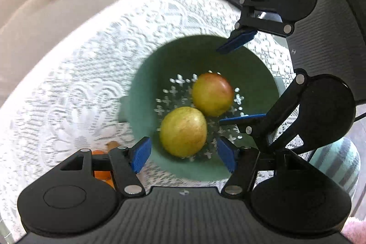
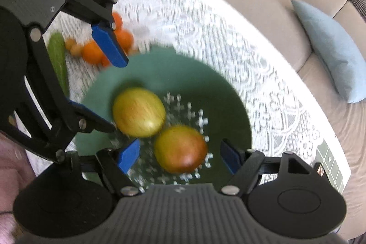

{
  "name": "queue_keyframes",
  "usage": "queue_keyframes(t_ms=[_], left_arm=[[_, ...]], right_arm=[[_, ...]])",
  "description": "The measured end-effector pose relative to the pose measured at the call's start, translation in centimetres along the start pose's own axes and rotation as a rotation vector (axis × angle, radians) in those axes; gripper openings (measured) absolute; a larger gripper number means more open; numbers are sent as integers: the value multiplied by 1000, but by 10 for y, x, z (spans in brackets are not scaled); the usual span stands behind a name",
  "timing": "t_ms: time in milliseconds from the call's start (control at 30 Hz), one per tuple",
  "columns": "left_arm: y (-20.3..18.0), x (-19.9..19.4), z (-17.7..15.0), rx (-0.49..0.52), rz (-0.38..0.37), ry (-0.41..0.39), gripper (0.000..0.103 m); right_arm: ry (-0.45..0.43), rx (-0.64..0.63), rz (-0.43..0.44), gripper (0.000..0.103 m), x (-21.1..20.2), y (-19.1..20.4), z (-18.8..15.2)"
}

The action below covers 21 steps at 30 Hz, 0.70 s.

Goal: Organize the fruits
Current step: 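Open both grippers to release the pears and move back to the oranges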

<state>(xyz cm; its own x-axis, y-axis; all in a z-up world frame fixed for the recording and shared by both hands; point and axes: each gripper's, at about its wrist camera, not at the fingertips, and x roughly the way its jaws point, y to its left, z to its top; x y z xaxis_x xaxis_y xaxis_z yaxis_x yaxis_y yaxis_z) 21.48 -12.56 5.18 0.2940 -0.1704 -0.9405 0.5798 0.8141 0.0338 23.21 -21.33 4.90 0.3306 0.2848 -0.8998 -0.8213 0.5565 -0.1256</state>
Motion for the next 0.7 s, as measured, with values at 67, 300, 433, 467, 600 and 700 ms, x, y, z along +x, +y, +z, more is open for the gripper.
queue_keyframes(t_ms=[67,300,433,467,600,700], left_arm=[[7,-14,-6,-7,15,-27,77],[39,-49,-38,-66,60,-112,78],[60,-57,-60,-116,91,-176,78],[67,-59,-67,-135,93,-190,78],[86,-58,-88,-176,117,-222,78],[92,-49,-99,-179,163,-230,78]], right_arm=[[-47,28,-4,81,-8,4,6],[-217,80,56,81,-24,27,29],[-300,38,56,81,-25,49,41],[-310,28,61,80,-24,53,44],[-324,-31,66,77,-19,72,51],[-307,-84,72,73,-9,86,55]])
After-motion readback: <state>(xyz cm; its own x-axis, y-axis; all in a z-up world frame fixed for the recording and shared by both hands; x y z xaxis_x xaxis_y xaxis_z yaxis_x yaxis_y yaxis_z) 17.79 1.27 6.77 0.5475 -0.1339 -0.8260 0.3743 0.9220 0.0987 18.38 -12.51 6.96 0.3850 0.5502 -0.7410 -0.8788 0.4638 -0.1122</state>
